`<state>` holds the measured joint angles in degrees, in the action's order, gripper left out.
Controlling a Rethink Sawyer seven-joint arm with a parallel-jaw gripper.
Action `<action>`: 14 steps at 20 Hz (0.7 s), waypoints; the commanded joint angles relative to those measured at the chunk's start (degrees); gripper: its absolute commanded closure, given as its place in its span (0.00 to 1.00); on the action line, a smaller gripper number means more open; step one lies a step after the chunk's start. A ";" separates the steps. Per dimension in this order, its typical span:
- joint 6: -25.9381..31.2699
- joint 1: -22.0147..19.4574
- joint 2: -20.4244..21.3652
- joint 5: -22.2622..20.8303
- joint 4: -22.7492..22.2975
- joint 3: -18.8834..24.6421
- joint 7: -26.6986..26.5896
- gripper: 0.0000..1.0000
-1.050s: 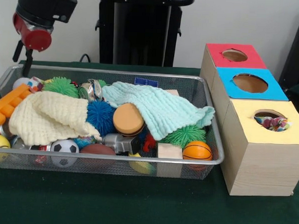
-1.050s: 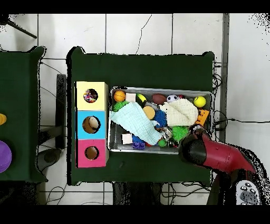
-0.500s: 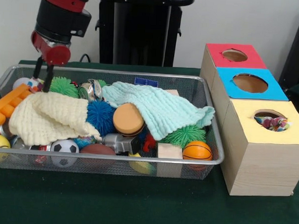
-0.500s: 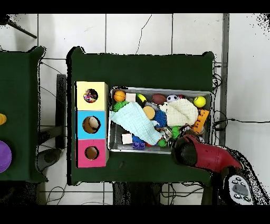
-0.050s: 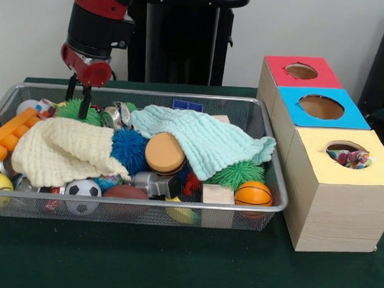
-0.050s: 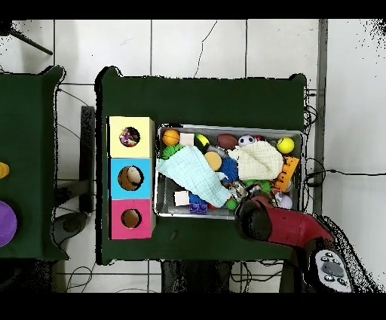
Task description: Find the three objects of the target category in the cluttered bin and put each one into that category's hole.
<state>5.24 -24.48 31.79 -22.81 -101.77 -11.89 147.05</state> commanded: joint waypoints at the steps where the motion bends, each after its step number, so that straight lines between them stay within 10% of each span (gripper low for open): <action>1: 0.79 1.14 -2.04 -0.26 -0.91 1.33 2.35 0.00; 14: 2.27 -0.86 1.54 -1.56 -2.79 1.68 0.13 0.00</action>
<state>5.24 -24.04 32.12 -22.81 -101.78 -12.16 147.05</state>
